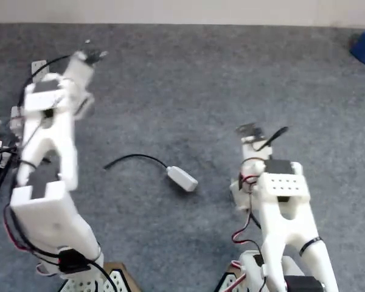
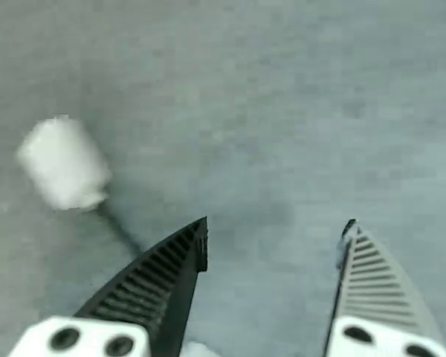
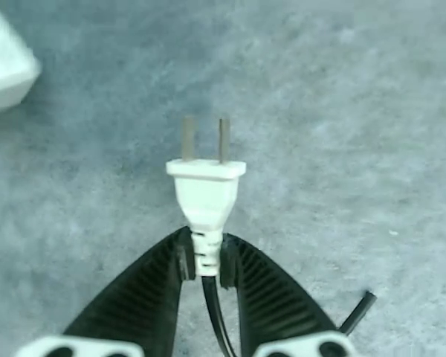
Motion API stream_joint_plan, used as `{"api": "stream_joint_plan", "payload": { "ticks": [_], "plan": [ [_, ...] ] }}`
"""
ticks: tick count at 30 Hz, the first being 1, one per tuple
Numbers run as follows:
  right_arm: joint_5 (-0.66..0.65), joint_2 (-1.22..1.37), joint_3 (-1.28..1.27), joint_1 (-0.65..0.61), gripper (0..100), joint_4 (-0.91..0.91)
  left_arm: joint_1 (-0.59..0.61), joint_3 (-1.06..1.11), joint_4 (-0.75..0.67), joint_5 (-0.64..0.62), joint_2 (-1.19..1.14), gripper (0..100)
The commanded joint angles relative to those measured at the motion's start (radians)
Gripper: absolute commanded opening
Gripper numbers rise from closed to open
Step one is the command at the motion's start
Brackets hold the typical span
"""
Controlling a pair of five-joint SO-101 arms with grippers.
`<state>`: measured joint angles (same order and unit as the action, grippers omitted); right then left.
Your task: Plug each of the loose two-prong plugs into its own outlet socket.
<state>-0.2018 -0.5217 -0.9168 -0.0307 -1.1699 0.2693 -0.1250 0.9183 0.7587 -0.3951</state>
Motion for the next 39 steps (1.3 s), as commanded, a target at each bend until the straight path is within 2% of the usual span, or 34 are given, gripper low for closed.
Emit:
{"api": "stream_joint_plan", "payload": {
  "ticks": [1, 4, 7, 12, 17, 28, 35, 39],
  "plan": [
    [0.032, -0.016, 0.079, 0.153, 0.7, 0.019, -0.255, -0.157, 0.388, -0.095, 0.013, 26],
    [0.032, 0.021, 0.113, 0.26, 0.6, 0.051, -0.414, -0.168, 0.491, -0.112, 0.013, 20],
    [0.009, 0.113, 0.151, 0.306, 0.6, 0.062, -0.507, -0.163, 0.519, -0.132, 0.012, 20],
    [-0.031, 0.24, 0.209, 0.328, 0.6, 0.114, -0.559, -0.157, 0.511, -0.169, 0.002, 22],
    [-0.06, 0.341, 0.257, 0.344, 0.6, 0.147, -0.596, -0.018, 0.508, -0.19, 0.005, 22],
    [-0.126, 0.536, 0.358, 0.384, 0.6, 0.143, -0.588, 0.364, 0.39, -0.193, 0.016, 20],
    [-0.133, 0.552, 0.354, 0.337, 0.6, 0.139, -0.518, 0.239, 0.381, -0.201, 0.016, 19],
    [-0.132, 0.552, 0.358, 0.291, 0.6, 0.101, -0.43, 0.081, 0.359, -0.278, 0.015, 19]
  ]
}}
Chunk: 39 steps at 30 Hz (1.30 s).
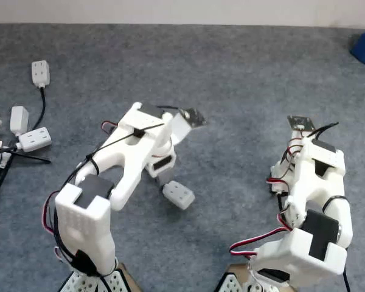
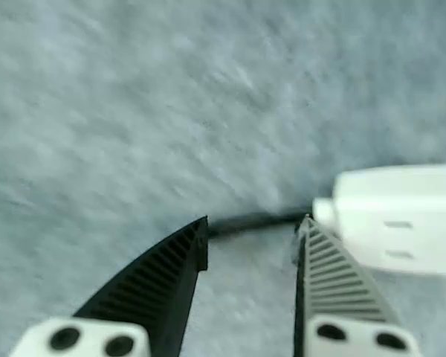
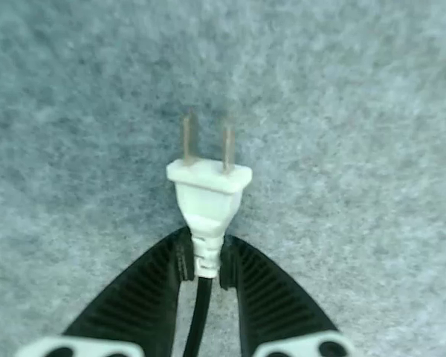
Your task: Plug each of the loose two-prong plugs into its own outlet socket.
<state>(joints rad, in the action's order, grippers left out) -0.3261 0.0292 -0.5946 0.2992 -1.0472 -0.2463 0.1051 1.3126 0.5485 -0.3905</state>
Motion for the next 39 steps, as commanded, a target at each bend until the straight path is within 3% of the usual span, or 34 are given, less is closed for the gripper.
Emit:
{"api": "stream_joint_plan", "payload": {
  "ticks": [1, 10, 13, 17, 20, 25, 31, 35, 39],
  "plan": [
    [-0.008, 0.001, 0.036, -0.051, 0.6, -0.025, 0.111, -0.183, -0.054, -0.094, 0.008, 19],
    [0.009, -0.019, 0.068, -0.156, 0.6, -0.079, 0.306, -0.395, -0.118, -0.27, 0.004, 19],
    [0.074, -0.079, 0.13, -0.185, 0.6, -0.154, 0.357, -0.41, -0.098, -0.249, 0.001, 19],
    [0.192, -0.17, 0.162, -0.208, 0.6, -0.208, 0.326, -0.358, 0.106, 0.011, 0.01, 19],
    [0.233, -0.222, 0.108, -0.209, 0.6, -0.196, 0.288, -0.326, 0.304, 0.328, 0.038, 22],
    [0.235, -0.266, 0.033, -0.208, 0.6, -0.128, 0.222, -0.128, 0.325, 0.71, 0.231, 20],
    [0.232, -0.166, 0.081, -0.131, 0.6, -0.116, -0.027, 0.202, 0.157, 0.825, 0.51, 20],
    [0.229, -0.044, 0.193, 0.008, 0.6, -0.116, -0.17, 0.377, -0.078, 0.769, 0.601, 20],
    [0.226, 0.041, 0.232, 0.038, 0.6, -0.116, -0.243, 0.461, -0.252, 0.712, 0.604, 24]
  ]
}}
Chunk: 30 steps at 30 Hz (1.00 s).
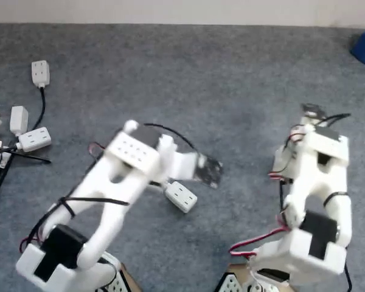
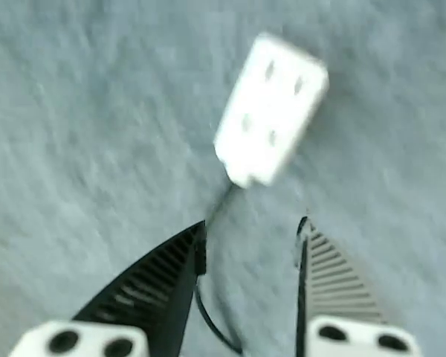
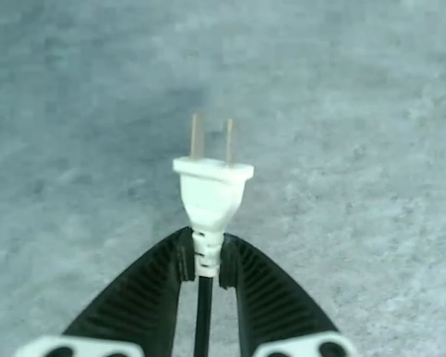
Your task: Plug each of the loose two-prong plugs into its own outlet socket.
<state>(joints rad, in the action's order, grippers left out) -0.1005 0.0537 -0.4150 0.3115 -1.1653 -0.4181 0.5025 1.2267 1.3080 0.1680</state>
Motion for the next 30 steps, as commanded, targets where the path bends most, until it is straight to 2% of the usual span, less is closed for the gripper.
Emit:
{"api": "stream_joint_plan", "payload": {
  "ticks": [1, 4, 15, 22, 27, 28, 30],
  "plan": [
    [0.0, 0.028, 0.053, 0.025, 0.6, 0.004, -0.09, 0.074, -0.181, -0.051, 0.045, 25],
    [0.0, 0.038, 0.053, 0.027, 0.6, 0.042, -0.124, 0.082, -0.189, -0.051, 0.047, 25],
    [-0.043, 0.042, 0.051, 0.041, 0.6, 0.058, -0.116, 0.104, -0.195, -0.049, 0.013, 25],
    [-0.043, 0.039, 0.016, 0.033, 0.6, 0.093, -0.116, 0.104, -0.298, -0.055, -0.168, 25],
    [-0.043, 0.039, -0.007, 0.033, 0.6, 0.111, -0.116, 0.102, -0.348, -0.081, -0.213, 25],
    [-0.043, 0.039, -0.005, 0.033, 0.6, 0.111, -0.116, 0.096, -0.347, -0.092, -0.213, 24],
    [-0.043, 0.038, -0.005, 0.033, 0.6, 0.108, -0.116, 0.065, -0.344, -0.1, -0.213, 16]
  ]
}}
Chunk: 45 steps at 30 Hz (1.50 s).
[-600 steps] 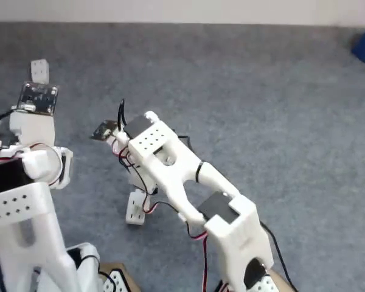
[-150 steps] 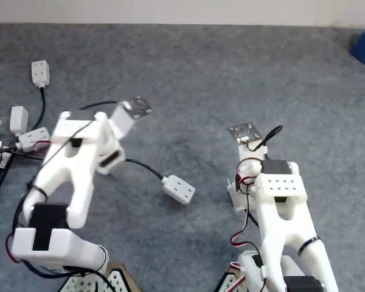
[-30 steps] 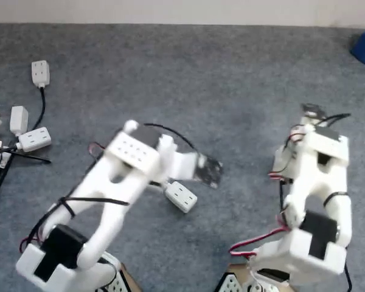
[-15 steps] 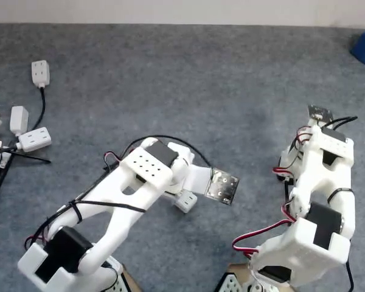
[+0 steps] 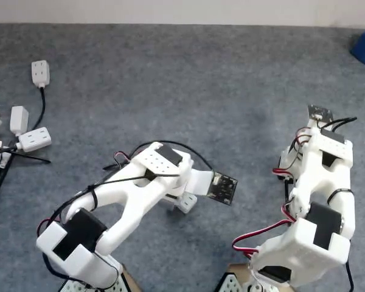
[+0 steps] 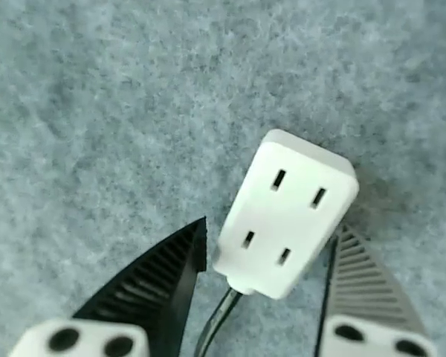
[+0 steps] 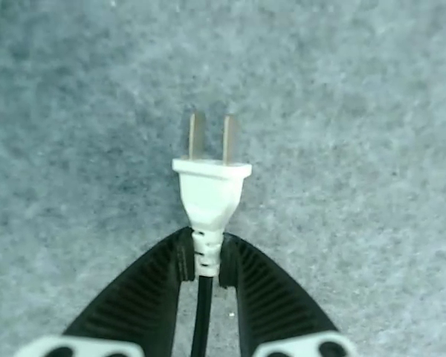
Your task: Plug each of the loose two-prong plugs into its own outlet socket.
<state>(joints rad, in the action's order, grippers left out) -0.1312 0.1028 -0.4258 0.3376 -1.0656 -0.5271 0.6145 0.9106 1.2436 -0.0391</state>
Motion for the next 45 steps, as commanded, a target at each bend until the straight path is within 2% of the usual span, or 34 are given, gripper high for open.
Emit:
{"api": "stream_joint_plan", "payload": {
  "ticks": [1, 3, 6, 8, 15, 23, 30, 38, 45],
  "plan": [
    [-0.012, -0.012, 0.005, 0.005, 0.6, 0.008, -0.005, -0.064, -0.026, -0.035, -0.012, 11],
    [-0.012, -0.012, 0.004, -0.004, 0.6, 0.008, -0.005, -0.082, -0.011, -0.084, -0.015, 7],
    [-0.012, -0.012, 0.004, -0.004, 0.6, 0.007, -0.001, -0.136, -0.005, -0.261, -0.016, 1],
    [-0.012, -0.012, 0.004, -0.004, 0.6, 0.005, 0.005, -0.166, -0.005, -0.356, -0.016, 1],
    [-0.048, -0.013, 0.004, -0.005, 0.6, -0.041, 0.031, -0.22, -0.006, -0.543, -0.031, 1],
    [-0.052, -0.013, 0.005, -0.005, 0.6, -0.044, 0.068, -0.262, -0.041, -0.546, -0.24, 2],
    [-0.054, -0.013, 0.007, -0.007, 0.6, -0.044, 0.084, -0.387, 0.074, -0.545, -0.252, 22],
    [-0.057, -0.013, 0.008, -0.067, 0.6, -0.044, 0.085, -0.441, 0.089, -0.548, -0.246, 22],
    [-0.11, -0.013, 0.013, -0.108, 0.6, -0.044, 0.076, -0.458, 0.089, -0.549, -0.246, 22]
  ]
}}
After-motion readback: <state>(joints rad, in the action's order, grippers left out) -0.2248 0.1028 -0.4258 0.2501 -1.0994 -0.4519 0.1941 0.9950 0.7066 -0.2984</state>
